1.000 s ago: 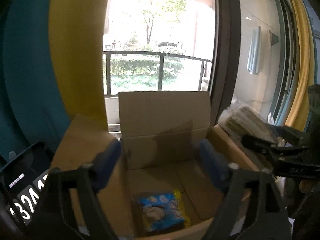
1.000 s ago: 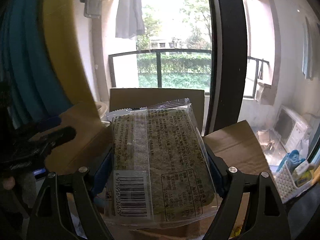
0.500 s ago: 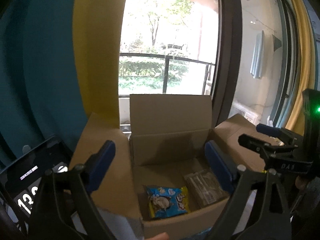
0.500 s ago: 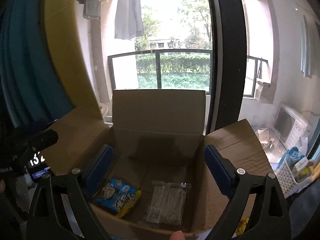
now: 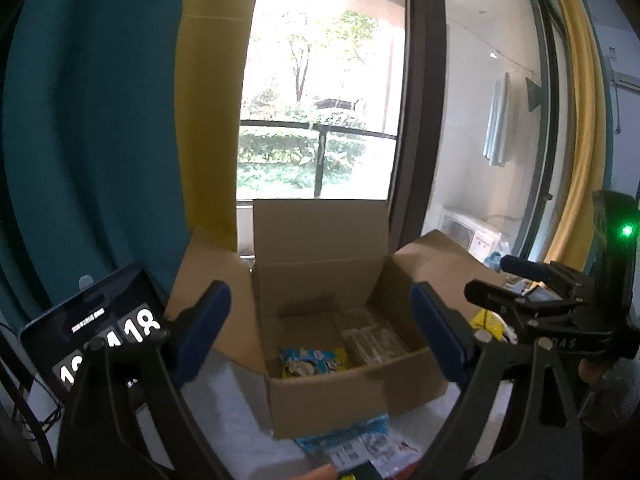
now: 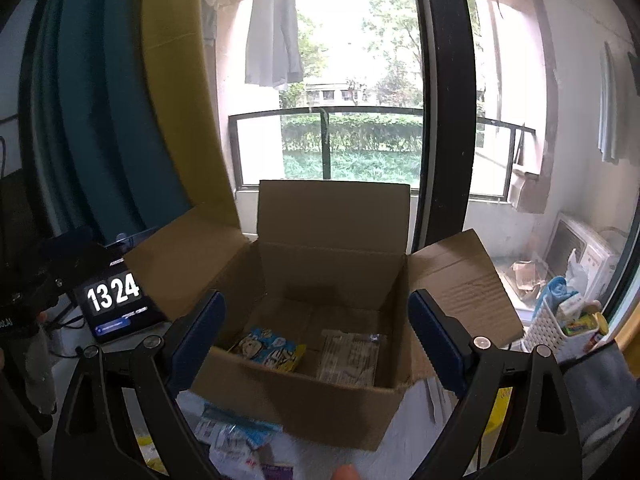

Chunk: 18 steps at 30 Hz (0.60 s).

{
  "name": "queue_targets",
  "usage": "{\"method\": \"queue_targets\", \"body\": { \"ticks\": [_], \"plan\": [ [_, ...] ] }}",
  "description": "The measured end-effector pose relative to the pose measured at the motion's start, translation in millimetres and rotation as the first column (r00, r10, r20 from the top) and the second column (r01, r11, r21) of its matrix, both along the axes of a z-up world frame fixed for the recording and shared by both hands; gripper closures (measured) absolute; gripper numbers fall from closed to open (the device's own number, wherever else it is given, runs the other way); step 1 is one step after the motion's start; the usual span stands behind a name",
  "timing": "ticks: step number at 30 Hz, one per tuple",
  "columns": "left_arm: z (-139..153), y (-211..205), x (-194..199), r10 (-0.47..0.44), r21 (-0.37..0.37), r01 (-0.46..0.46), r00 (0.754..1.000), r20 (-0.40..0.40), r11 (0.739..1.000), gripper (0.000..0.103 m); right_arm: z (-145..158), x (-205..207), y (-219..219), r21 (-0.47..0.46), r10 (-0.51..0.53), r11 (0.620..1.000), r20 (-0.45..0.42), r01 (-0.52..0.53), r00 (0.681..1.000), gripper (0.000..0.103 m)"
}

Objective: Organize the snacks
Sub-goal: 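Withdraw both tools from the box back to the snack pile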

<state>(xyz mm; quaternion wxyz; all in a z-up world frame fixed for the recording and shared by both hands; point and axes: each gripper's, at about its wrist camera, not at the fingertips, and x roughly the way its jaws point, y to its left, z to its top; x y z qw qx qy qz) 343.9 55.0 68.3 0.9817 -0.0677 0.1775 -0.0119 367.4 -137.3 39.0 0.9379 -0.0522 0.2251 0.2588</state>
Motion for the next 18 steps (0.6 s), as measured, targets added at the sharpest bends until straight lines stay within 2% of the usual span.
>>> {"method": "queue_targets", "body": {
  "ticks": [8, 18],
  "plan": [
    [-6.4, -8.0, -41.0, -0.010, 0.008, 0.010, 1.000, -0.002, 1.000, 0.011, -0.2, -46.7, -12.7, 0.000, 0.016, 1.000, 0.006, -0.016, 1.000, 0.009],
    [-33.1, -17.6, -80.0, -0.020, -0.012, 0.020, 0.998, -0.056, 1.000, 0.011, -11.9, -90.9, -35.0, -0.001, 0.003, 1.000, -0.009, -0.003, 1.000, 0.009]
  ]
}}
